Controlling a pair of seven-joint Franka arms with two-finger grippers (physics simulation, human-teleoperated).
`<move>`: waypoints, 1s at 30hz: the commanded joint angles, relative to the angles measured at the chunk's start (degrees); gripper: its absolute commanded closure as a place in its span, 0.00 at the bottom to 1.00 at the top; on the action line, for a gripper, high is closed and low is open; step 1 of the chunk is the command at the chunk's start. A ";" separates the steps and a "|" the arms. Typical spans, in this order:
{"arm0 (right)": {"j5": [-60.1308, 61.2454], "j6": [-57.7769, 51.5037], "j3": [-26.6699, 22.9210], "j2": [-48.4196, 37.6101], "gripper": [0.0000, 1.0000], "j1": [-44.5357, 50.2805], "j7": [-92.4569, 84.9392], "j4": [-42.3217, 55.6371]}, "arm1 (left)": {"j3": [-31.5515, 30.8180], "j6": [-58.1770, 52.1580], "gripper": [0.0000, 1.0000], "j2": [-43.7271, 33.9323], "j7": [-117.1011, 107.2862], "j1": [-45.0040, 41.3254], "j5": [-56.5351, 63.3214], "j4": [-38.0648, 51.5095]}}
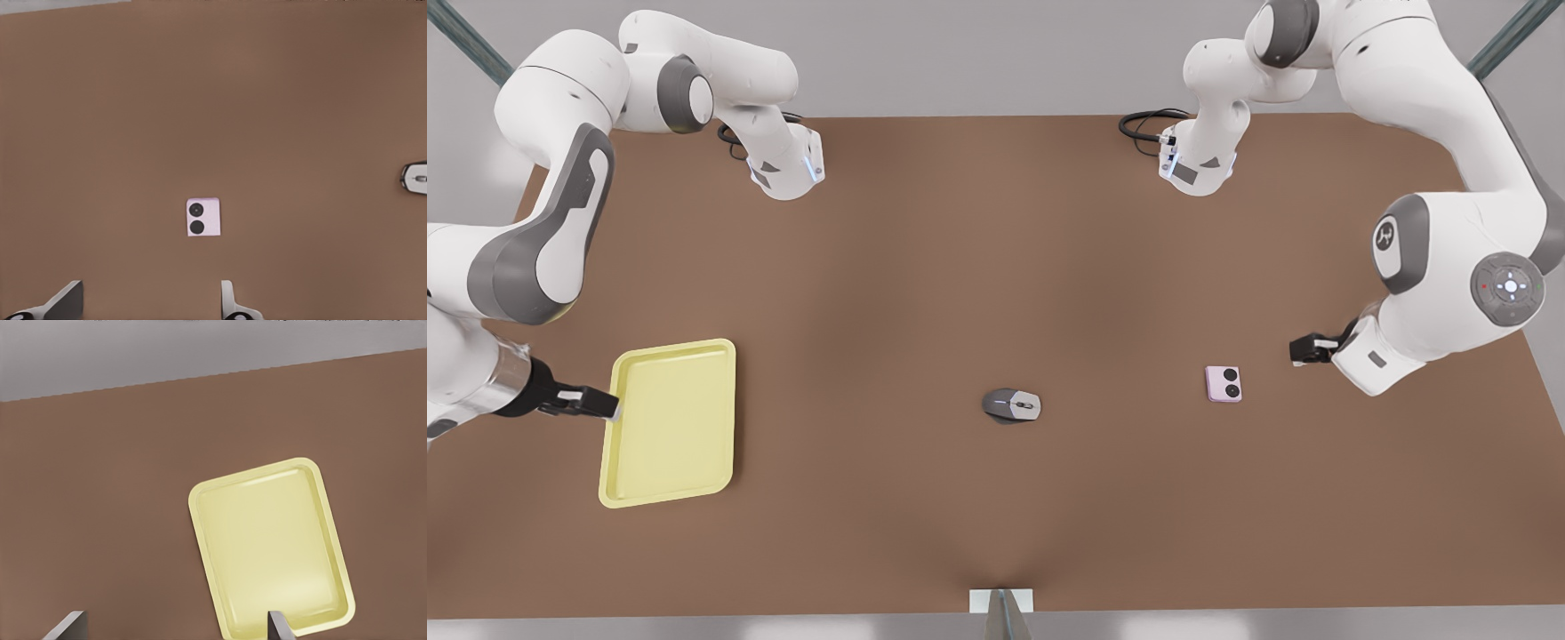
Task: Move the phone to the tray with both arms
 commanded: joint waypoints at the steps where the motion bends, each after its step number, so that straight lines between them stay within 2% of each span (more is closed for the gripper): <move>1: 0.04 1.27 -0.01 -0.09 0.00 0.00 0.82 0.02 | 0.01 3.46 0.00 0.10 3.56 0.00 0.00 0.04; 4: 0.04 1.35 -0.01 -0.09 0.00 0.00 0.82 0.02 | -0.25 8.03 0.00 2.38 4.09 -0.53 -1.40 -0.84; 6: 0.04 1.35 -0.01 -0.09 0.00 0.00 0.82 0.02 | -0.25 17.25 0.00 2.21 4.00 -1.49 -2.99 -10.06; 8: 0.04 1.35 -0.01 -0.09 0.00 0.00 0.82 0.10 | -0.43 33.07 0.00 -1.13 3.91 -2.81 -3.07 -25.26; 10: 0.04 1.35 -0.01 -0.09 0.00 0.00 0.82 0.02 | -0.43 44.40 0.00 -1.66 2.86 -4.04 -3.16 -34.84; 12: 0.04 1.35 -0.01 -0.09 0.00 0.00 0.82 0.02 | -0.52 52.68 0.00 -0.52 2.77 -4.04 -4.39 -40.21; 15: -0.05 1.35 -0.01 -0.09 0.00 0.00 0.82 0.02 | 0.01 54.26 0.00 2.38 2.86 -3.95 -4.48 -42.32; 24: -0.05 1.35 -0.01 -0.09 0.00 0.00 0.82 0.11 | 0.98 59.10 0.00 3.35 -1.01 -3.69 -4.57 -48.30; 30: -0.05 1.35 -0.01 -0.09 0.00 0.00 0.82 0.11 | 1.24 60.41 0.00 5.64 -1.89 -3.51 -4.57 -48.39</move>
